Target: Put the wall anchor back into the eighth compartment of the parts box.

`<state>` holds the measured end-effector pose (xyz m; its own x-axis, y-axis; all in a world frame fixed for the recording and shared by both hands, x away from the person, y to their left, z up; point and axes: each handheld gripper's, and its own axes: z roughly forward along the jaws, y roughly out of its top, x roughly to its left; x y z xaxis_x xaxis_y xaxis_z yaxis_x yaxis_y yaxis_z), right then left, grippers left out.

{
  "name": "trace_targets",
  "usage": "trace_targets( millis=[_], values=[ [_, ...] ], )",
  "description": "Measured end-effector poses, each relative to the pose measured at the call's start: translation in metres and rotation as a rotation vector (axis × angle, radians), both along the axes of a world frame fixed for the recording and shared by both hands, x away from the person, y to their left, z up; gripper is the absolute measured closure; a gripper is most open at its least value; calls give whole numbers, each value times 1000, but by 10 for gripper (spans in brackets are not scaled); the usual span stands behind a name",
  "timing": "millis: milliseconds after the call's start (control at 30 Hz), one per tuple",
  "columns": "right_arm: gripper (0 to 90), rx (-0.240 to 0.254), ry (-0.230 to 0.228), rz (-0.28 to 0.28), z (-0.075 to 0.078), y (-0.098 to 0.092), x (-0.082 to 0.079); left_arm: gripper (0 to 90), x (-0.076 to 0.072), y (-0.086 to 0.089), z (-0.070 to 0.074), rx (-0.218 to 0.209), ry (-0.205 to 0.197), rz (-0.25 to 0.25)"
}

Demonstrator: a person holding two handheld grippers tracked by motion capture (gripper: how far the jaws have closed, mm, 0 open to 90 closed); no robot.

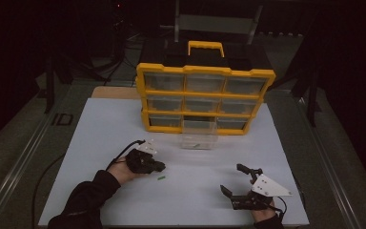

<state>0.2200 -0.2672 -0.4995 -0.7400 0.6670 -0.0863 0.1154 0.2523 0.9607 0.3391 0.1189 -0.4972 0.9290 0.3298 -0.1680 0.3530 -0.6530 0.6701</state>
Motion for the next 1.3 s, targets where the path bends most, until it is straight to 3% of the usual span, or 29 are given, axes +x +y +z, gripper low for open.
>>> trace_targets(
  millis=[333,833,1300],
  values=[
    [85,2,1,-2,0,0,0,841,8,-3,22,19,-25,-35],
    [85,5,4,-2,0,0,0,841,18,-7,51,10,-32,-79],
    [85,6,3,0,0,0,0,841,30,-19,83,13,-73,-109]
  ],
)
